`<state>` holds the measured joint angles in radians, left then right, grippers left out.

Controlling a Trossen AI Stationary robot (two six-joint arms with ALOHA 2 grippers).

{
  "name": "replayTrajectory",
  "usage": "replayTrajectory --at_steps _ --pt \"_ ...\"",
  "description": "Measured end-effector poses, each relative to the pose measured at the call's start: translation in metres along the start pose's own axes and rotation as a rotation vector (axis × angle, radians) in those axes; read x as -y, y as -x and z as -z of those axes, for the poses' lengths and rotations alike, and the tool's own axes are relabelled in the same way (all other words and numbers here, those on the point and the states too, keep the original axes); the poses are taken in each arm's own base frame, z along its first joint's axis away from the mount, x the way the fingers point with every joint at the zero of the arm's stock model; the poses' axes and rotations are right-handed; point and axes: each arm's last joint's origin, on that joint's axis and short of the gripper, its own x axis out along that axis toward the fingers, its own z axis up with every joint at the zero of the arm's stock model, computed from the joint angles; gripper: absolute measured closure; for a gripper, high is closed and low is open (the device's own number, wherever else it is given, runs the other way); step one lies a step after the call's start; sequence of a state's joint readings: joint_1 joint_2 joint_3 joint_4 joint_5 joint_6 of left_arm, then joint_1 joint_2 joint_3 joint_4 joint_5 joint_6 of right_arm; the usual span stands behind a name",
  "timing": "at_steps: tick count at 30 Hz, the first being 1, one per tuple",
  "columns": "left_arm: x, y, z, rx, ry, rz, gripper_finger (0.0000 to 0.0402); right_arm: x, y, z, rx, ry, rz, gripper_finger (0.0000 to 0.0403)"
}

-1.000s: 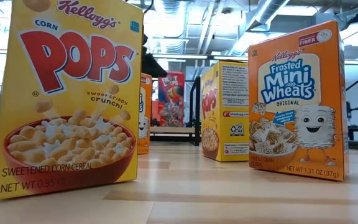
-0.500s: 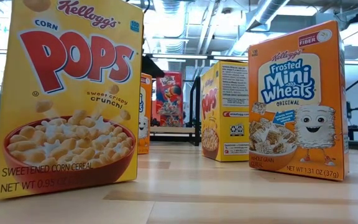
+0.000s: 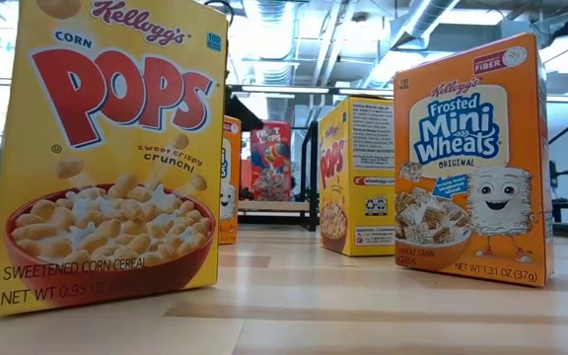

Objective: Stack cereal on shelf
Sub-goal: Put the top red cereal box on the shelf aligned with the other red cereal box

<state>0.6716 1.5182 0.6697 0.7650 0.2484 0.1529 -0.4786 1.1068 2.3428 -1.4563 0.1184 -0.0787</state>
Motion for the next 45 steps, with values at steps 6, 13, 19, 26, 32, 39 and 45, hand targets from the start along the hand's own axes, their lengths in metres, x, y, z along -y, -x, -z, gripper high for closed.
replayTrajectory --at_steps 6,13,19,26,32,39,45 --pt "0.000 0.000 0.002 -0.018 -0.011 0.005 0.0228 0.000 0.000 0.000 0.000 0.000 0.000 0.0171" --pt "0.001 0.000 0.001 -0.012 -0.009 0.020 0.0228 0.000 0.000 0.000 0.000 0.000 0.000 0.0171" --pt "0.002 -0.003 0.008 -0.033 -0.014 0.027 0.0228 0.000 0.000 0.000 0.000 -0.001 0.000 0.0171" --pt "0.002 -0.007 0.013 -0.033 -0.010 0.027 0.0228 0.000 0.000 0.000 0.000 -0.002 0.000 0.0171" --pt "0.002 -0.007 0.013 -0.035 -0.025 0.013 0.0228 0.000 0.000 0.000 -0.001 -0.002 0.000 0.0171" --pt "0.002 -0.007 0.013 -0.035 -0.020 0.012 0.0228 0.000 0.000 0.000 -0.001 -0.002 0.000 0.0171" --pt "0.002 -0.007 0.013 -0.036 -0.017 0.012 0.0228 0.000 0.000 0.000 -0.001 -0.001 0.000 0.0171"
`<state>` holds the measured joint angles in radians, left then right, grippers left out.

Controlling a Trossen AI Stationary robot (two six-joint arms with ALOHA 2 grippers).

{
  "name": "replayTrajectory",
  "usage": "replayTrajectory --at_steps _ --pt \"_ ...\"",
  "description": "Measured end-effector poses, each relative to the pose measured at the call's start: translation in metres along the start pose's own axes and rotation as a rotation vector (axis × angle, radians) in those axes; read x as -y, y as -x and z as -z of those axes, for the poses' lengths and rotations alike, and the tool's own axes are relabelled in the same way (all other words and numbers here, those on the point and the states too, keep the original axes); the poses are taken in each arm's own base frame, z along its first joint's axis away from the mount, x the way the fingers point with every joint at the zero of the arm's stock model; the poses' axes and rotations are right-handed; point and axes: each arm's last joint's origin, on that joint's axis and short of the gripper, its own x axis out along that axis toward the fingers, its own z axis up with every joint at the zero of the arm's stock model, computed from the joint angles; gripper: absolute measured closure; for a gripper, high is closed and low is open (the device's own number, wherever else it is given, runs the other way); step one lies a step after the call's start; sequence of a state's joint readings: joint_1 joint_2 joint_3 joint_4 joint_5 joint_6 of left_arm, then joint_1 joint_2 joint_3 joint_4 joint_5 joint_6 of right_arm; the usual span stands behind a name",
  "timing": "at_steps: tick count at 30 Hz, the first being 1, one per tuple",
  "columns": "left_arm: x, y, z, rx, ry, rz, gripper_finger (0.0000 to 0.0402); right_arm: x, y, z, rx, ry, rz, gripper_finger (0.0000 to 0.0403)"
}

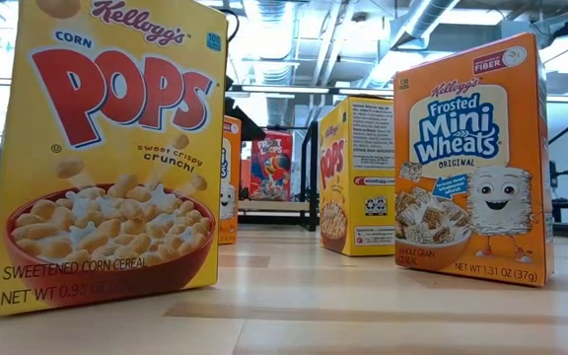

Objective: Stack cereal on shelf
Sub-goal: Put the top red cereal box on the shelf aligned with the other red cereal box

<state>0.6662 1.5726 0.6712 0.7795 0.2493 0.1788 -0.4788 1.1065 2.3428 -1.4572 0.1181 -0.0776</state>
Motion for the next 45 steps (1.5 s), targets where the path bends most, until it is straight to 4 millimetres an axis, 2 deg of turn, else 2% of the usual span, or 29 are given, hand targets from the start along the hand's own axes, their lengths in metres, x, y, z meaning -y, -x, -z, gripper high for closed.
replayTrajectory --at_steps 32,45 --pt "0.0035 -0.0007 0.0003 -0.007 -0.001 0.000 0.0225 -0.0001 -0.0002 0.0000 -0.001 0.000 -0.004 0.0171" --pt "0.0089 -0.0020 0.0010 -0.031 -0.010 -0.027 0.0139 -0.0002 -0.0002 0.0000 0.000 0.001 -0.008 0.0171"
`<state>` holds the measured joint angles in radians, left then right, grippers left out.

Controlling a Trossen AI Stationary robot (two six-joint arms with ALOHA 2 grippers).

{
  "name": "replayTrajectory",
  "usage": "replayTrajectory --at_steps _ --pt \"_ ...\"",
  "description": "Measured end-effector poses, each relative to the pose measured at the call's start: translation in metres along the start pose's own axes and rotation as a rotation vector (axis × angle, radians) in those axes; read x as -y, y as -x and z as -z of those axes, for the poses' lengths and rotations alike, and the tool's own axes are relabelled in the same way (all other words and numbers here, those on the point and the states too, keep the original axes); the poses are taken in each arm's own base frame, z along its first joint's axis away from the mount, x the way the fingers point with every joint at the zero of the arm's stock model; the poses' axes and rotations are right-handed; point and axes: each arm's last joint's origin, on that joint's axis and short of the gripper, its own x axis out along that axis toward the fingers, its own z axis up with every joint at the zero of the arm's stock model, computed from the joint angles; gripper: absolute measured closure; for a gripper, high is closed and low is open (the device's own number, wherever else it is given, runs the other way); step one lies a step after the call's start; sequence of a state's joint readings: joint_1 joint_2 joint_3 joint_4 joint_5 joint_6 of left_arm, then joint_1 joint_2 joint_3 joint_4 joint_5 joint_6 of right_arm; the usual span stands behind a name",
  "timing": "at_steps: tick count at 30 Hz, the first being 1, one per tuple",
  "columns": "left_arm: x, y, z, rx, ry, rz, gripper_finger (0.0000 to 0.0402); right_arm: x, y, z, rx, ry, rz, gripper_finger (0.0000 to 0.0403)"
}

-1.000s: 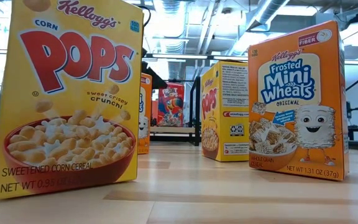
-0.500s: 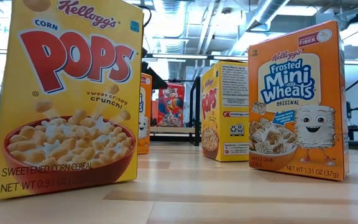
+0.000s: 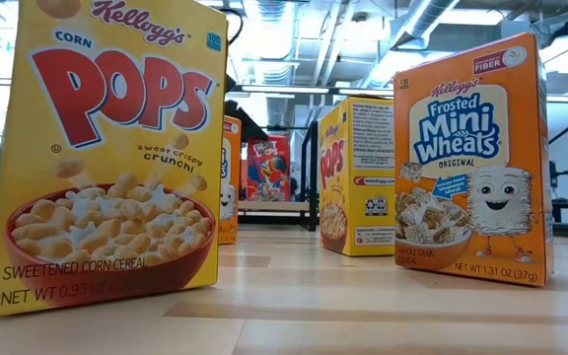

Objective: Stack cereal on shelf
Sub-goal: Put the top red cereal box on the shelf aligned with the other red cereal box

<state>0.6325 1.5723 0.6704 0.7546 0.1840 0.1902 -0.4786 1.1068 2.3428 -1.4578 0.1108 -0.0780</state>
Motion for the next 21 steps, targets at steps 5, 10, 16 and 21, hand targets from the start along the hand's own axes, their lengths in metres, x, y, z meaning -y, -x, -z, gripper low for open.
replayTrajectory --at_steps 5,10,16,21 --pt "0.004 0.000 -0.004 0.000 -0.015 -0.023 0.0136 0.000 0.000 0.000 0.000 0.000 -0.001 0.0171" --pt "0.003 -0.003 -0.015 0.005 0.016 -0.019 0.0135 0.000 0.000 0.000 -0.001 0.000 -0.003 0.0171" --pt "0.001 -0.001 -0.035 -0.010 0.051 -0.015 0.0135 0.000 0.000 0.000 -0.003 0.002 -0.005 0.0171" --pt "0.001 0.009 -0.059 -0.105 0.071 0.000 0.0140 0.000 0.000 0.000 -0.003 0.009 -0.006 0.0171"
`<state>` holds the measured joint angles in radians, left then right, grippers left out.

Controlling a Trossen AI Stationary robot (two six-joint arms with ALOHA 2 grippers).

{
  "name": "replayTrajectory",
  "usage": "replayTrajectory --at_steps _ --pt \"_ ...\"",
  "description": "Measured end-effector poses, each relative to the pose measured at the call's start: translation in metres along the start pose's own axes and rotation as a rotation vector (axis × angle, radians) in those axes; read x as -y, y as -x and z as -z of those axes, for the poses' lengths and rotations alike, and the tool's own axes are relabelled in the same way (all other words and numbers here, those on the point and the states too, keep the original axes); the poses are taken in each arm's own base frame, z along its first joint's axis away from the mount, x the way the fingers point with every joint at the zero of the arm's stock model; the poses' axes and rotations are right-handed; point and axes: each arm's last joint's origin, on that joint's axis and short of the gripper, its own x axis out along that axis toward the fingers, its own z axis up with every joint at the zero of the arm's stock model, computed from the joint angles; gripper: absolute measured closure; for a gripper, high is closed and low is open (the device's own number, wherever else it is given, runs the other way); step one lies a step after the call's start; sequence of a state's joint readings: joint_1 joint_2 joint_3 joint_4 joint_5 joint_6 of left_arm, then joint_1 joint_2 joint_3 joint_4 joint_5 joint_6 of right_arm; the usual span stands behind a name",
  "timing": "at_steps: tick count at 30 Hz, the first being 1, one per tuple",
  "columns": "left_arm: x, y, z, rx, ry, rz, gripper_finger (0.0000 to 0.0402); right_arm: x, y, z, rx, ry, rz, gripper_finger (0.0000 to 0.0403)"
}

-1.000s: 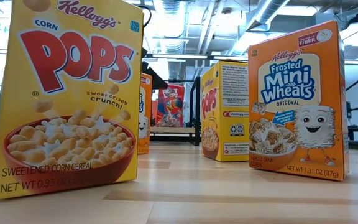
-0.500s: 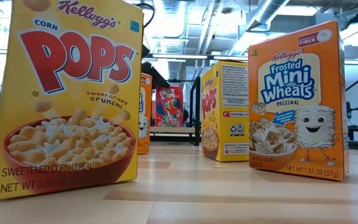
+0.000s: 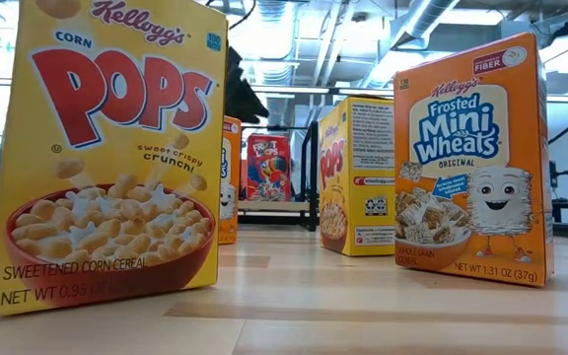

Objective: Stack cereal on shelf
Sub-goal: Put the top red cereal box on the shelf aligned with the other red cereal box

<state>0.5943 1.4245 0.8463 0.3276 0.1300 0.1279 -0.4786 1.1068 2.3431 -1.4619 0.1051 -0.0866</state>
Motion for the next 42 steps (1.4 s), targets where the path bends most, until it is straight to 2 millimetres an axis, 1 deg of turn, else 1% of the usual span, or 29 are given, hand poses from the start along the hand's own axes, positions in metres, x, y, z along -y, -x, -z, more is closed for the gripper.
replayTrajectory --at_steps 5,8,10,12,15,16,19,23,28,32,35,38,42 --pt "0.009 0.027 -0.033 -0.121 -0.052 -0.054 0.0164 0.000 0.000 0.000 0.000 0.000 -0.001 0.0171" --pt "0.017 0.043 -0.045 -0.182 -0.066 -0.114 0.0201 0.000 0.000 0.000 -0.001 0.000 -0.001 0.0171" --pt "0.022 0.050 -0.045 -0.208 -0.039 -0.157 0.0240 0.000 0.000 0.000 -0.004 0.001 -0.001 0.0171" --pt "0.025 0.051 -0.042 -0.211 0.003 -0.169 0.0288 0.000 0.000 0.000 -0.004 0.001 -0.001 0.0171" --pt "0.032 0.049 -0.028 -0.233 0.045 -0.164 0.0370 0.000 0.000 0.000 -0.004 0.001 -0.001 0.0171" --pt "0.034 0.048 -0.023 -0.222 0.058 -0.162 0.0385 0.000 0.000 0.000 -0.003 0.002 -0.001 0.0171" --pt "0.040 0.044 -0.008 -0.157 0.104 -0.182 0.0390 0.000 0.000 0.000 -0.003 0.003 -0.001 0.0171" --pt "0.041 0.044 0.010 -0.137 0.137 -0.285 0.0399 0.000 0.000 0.000 -0.003 0.003 -0.001 0.0171" --pt "0.042 0.041 0.031 -0.106 0.191 -0.295 0.0401 0.000 0.000 0.000 -0.003 0.003 -0.001 0.0171" --pt "0.042 0.033 0.038 -0.099 0.205 -0.324 0.0401 0.000 0.000 0.000 -0.003 0.003 -0.001 0.0171" --pt "0.043 0.022 0.041 -0.066 0.210 -0.317 0.0401 0.000 0.000 0.000 -0.004 0.003 -0.001 0.0171" --pt "0.044 0.011 0.048 -0.076 0.219 -0.313 0.0401 0.000 0.000 0.000 -0.004 0.003 0.000 0.0171" --pt "0.045 0.003 0.058 -0.098 0.248 -0.316 0.0401 0.000 0.000 0.001 -0.006 0.003 -0.001 0.0171"
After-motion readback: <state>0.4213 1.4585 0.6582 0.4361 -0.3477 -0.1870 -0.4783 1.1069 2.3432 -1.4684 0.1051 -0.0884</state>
